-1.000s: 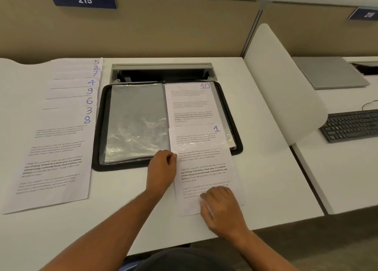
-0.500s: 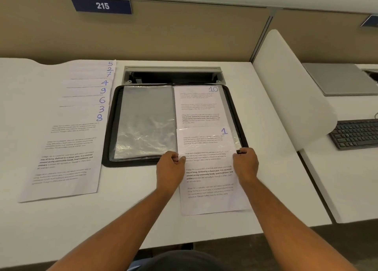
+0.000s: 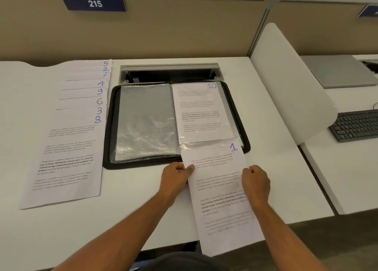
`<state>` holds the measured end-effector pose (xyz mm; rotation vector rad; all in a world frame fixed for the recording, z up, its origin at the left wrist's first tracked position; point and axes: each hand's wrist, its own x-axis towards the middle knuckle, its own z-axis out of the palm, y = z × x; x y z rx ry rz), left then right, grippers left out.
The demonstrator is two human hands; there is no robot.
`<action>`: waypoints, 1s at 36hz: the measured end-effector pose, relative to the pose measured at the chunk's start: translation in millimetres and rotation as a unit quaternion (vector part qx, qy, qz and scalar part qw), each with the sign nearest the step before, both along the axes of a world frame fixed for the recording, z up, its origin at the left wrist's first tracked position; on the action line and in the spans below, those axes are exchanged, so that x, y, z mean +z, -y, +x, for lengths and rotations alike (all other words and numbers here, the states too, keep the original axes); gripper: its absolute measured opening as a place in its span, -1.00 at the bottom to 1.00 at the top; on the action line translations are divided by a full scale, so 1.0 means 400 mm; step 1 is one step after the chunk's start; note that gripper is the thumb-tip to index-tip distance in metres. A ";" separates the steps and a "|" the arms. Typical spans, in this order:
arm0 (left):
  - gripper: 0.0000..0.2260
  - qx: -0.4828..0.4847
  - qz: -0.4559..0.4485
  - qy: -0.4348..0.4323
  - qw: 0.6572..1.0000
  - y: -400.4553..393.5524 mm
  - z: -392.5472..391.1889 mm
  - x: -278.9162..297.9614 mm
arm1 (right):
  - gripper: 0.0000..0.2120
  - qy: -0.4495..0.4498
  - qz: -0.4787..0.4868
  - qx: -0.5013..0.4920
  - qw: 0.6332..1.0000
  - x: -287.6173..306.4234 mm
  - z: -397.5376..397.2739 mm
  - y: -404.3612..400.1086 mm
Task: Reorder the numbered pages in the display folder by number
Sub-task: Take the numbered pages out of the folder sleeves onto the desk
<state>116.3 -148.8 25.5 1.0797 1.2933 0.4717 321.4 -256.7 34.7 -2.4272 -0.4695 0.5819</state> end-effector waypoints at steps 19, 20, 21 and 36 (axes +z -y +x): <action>-0.79 -0.126 0.039 0.073 0.989 -0.107 -0.157 0.030 | -0.83 -0.066 0.094 -0.077 0.990 0.045 -0.135 -0.091; -0.80 -0.102 0.045 0.075 0.991 -0.122 -0.174 0.034 | -0.86 -0.069 0.099 -0.070 0.990 0.049 -0.154 -0.110; -0.80 -0.080 0.051 0.078 0.992 -0.137 -0.193 0.039 | -0.89 -0.072 0.104 -0.062 0.990 0.053 -0.174 -0.129; -0.89 0.193 0.184 -0.115 0.957 -0.360 -0.580 0.008 | -0.88 -0.098 0.140 0.137 0.976 0.058 -0.548 -0.407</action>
